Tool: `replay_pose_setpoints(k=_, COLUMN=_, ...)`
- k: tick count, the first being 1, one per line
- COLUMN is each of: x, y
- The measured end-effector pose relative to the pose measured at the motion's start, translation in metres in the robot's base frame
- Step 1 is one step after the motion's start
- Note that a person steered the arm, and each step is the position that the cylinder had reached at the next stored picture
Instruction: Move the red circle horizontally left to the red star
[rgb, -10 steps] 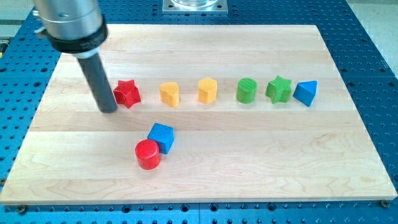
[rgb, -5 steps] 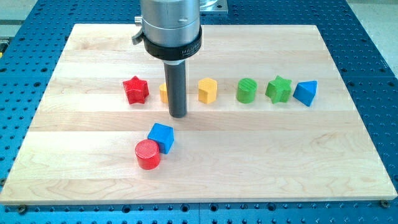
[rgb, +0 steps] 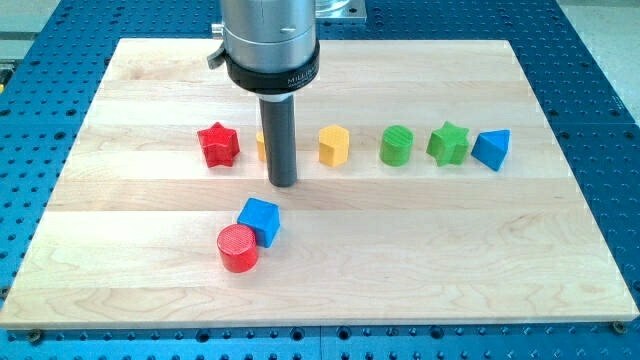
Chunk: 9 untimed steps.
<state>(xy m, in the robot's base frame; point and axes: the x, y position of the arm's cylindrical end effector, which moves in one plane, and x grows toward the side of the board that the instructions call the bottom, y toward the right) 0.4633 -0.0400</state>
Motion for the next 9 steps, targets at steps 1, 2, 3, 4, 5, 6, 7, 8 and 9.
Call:
replay_pose_setpoints(k=1, x=0.072, y=0.021)
replay_pose_setpoints(k=2, x=0.129, y=0.032)
replay_pose_setpoints(k=3, x=0.121, y=-0.010)
replay_pose_setpoints(k=4, x=0.109, y=-0.071)
replay_pose_setpoints(k=5, x=0.063, y=-0.125)
replay_pose_setpoints(k=6, x=0.021, y=-0.134)
replay_pose_setpoints(k=7, x=-0.006, y=-0.135)
replay_pose_setpoints(k=8, x=-0.007, y=-0.135)
replay_pose_setpoints(k=9, x=-0.006, y=-0.136)
